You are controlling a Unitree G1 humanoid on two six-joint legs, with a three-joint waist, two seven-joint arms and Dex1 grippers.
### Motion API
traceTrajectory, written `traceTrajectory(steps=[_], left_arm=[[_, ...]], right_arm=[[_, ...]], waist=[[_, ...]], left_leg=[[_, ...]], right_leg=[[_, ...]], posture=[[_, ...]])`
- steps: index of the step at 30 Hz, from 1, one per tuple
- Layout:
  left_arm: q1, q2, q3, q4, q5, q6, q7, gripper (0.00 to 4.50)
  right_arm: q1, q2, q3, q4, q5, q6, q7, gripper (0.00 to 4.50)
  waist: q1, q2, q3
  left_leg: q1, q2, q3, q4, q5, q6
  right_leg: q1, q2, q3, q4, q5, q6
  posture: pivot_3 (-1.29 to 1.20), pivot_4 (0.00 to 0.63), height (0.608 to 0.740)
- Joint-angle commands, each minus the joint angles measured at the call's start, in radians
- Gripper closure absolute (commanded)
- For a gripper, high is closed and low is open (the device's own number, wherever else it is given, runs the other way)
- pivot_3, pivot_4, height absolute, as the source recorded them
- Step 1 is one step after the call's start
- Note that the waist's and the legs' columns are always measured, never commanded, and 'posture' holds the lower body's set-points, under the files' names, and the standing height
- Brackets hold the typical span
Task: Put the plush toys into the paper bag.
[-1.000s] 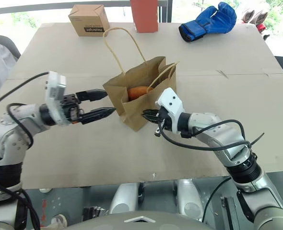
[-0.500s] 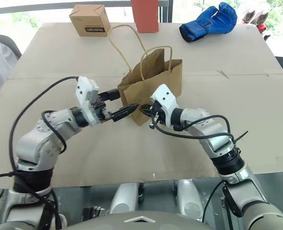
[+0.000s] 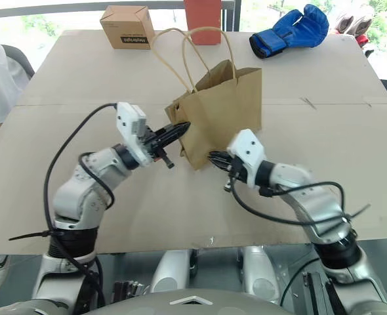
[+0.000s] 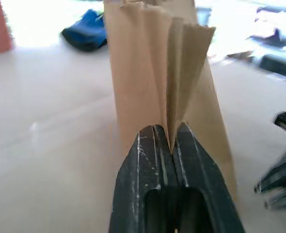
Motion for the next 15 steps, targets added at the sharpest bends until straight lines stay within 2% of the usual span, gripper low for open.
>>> traceTrajectory(steps=[1, 3, 5, 8, 13, 15], left_arm=[[-0.078, 0.112, 0.020, 0.132, -0.016, -0.152, -0.304, 4.45], [-0.157, 0.179, -0.029, 0.321, 0.051, -0.304, -0.509, 4.45], [-0.244, 0.181, -0.054, 0.486, 0.091, -0.405, -0.591, 4.45], [-0.372, 0.156, -0.085, 0.730, 0.171, -0.607, -0.697, 4.45], [-0.482, 0.138, -0.100, 0.985, 0.246, -0.811, -0.791, 4.45], [-0.510, 0.134, -0.083, 1.029, 0.236, -0.783, -0.793, 3.80]], right_arm=[[0.110, -0.119, -0.185, -0.161, 0.080, 0.002, 0.067, 4.50], [0.236, -0.233, -0.340, -0.224, 0.105, 0.012, 0.129, 4.50], [0.314, -0.292, -0.445, -0.243, 0.127, 0.007, 0.162, 4.50], [0.384, -0.324, -0.571, -0.262, 0.186, 0.020, 0.177, 4.50], [0.381, -0.326, -0.611, -0.279, 0.242, 0.033, 0.153, 4.50], [0.353, -0.318, -0.593, -0.277, 0.259, 0.036, 0.137, 4.50]], waist=[[-0.001, 0.000, 0.000], [0.003, 0.001, 0.000], [0.004, 0.002, -0.001], [0.002, 0.001, -0.001], [-0.005, 0.001, -0.001], [-0.005, 0.001, -0.001]], left_leg=[[0.000, 0.000, 0.000, 0.000, 0.000, 0.000], [0.001, 0.000, 0.000, 0.001, 0.000, 0.000], [0.001, -0.001, -0.001, 0.001, 0.000, 0.000], [0.001, -0.001, -0.001, 0.003, 0.000, 0.000], [0.001, 0.000, -0.001, 0.004, 0.000, 0.001], [0.001, 0.000, -0.001, 0.003, -0.001, 0.001]], right_leg=[[0.000, 0.000, 0.000, 0.000, 0.000, -0.001], [0.002, 0.000, -0.001, 0.000, -0.002, -0.003], [0.002, -0.001, -0.001, -0.001, -0.002, -0.003], [0.004, -0.001, -0.002, -0.002, -0.002, -0.003], [0.004, 0.000, -0.001, -0.001, -0.002, -0.003], [0.004, 0.000, -0.001, -0.001, -0.002, -0.003]], posture=[[0.00, 0.150, 0.714], [0.00, 0.150, 0.714], [0.00, 0.150, 0.714], [0.00, 0.150, 0.714], [0.00, 0.150, 0.714], [0.00, 0.150, 0.714]])
